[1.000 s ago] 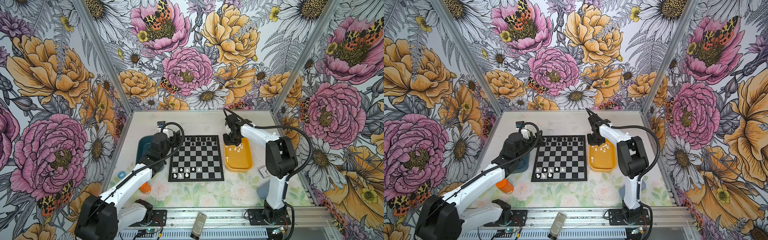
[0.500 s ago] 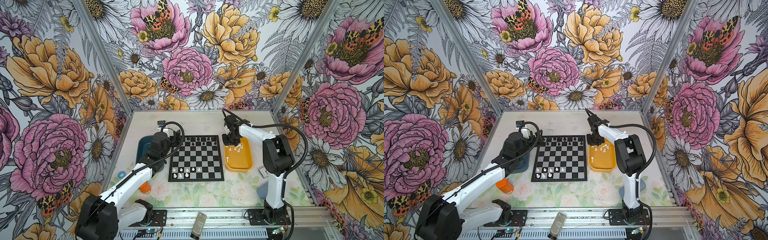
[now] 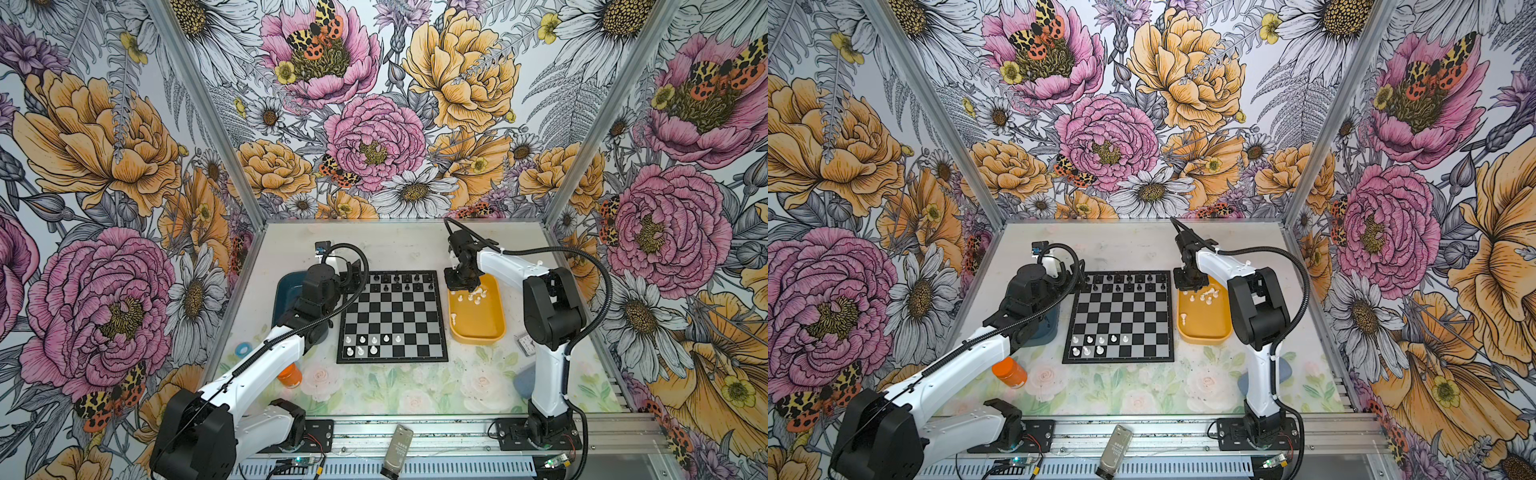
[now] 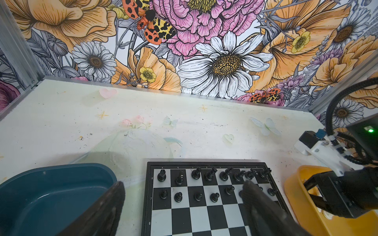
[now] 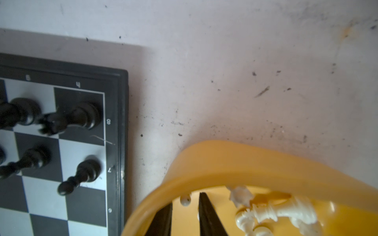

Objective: Set up the chess pieces on the board

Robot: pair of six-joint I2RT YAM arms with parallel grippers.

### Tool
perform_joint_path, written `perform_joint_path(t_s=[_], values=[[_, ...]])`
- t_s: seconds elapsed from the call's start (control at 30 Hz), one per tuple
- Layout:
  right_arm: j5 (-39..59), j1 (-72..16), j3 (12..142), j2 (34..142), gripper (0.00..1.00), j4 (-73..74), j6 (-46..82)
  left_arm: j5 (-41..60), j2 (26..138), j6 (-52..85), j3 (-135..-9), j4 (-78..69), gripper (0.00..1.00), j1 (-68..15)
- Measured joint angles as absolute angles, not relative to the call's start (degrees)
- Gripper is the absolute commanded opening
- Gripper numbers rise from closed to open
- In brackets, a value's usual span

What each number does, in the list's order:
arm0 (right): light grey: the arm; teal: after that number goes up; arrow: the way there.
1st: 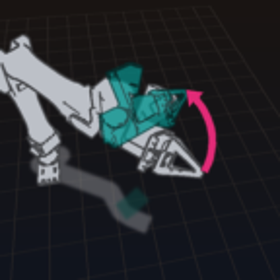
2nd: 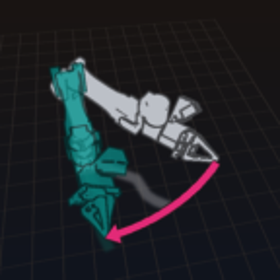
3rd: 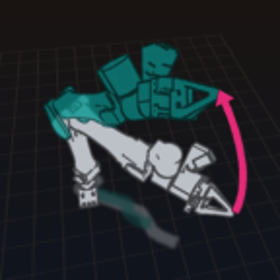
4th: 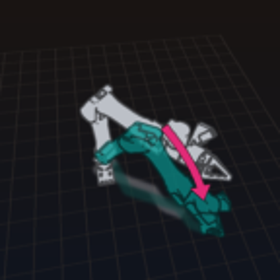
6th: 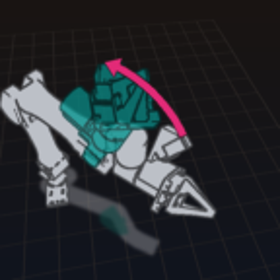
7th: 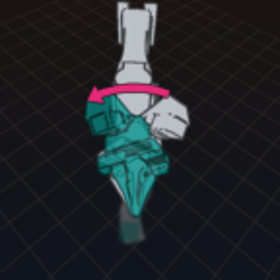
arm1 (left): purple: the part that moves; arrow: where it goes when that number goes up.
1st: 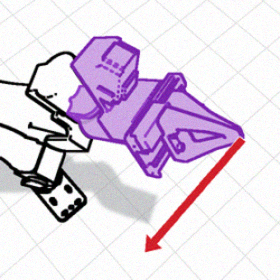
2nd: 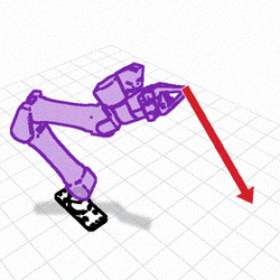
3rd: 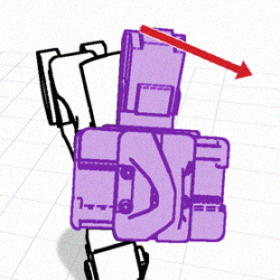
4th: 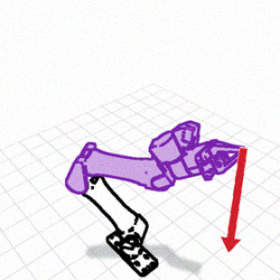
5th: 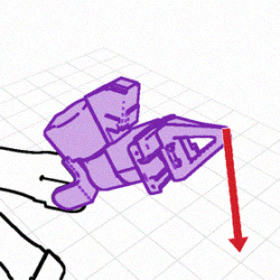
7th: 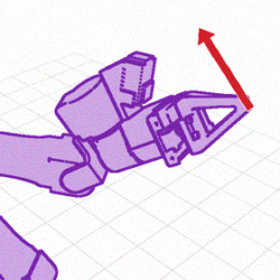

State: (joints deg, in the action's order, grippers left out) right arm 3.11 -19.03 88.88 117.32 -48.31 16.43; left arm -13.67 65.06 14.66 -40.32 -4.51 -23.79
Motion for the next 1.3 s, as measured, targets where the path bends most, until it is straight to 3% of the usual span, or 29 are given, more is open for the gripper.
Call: perform_joint_path(t_s=[0.63,0.93,1.3], values=[[3.1,-18.7,89.1,118.9,0.17,-47.9,16.4,-13.7,65.1,14.7,-40.3,-4.5,0.91,-23.8],[3.1,-18.7,89.2,119.1,0.00,-47.9,16.4,-13.7,65.1,14.7,-40.3,-4.5,0.91,-23.8],[1.1,-18.7,88.5,117.0,0.00,-48.4,16.6,-13.7,65.1,14.6,-40.3,-4.5,0.91,-23.8]])
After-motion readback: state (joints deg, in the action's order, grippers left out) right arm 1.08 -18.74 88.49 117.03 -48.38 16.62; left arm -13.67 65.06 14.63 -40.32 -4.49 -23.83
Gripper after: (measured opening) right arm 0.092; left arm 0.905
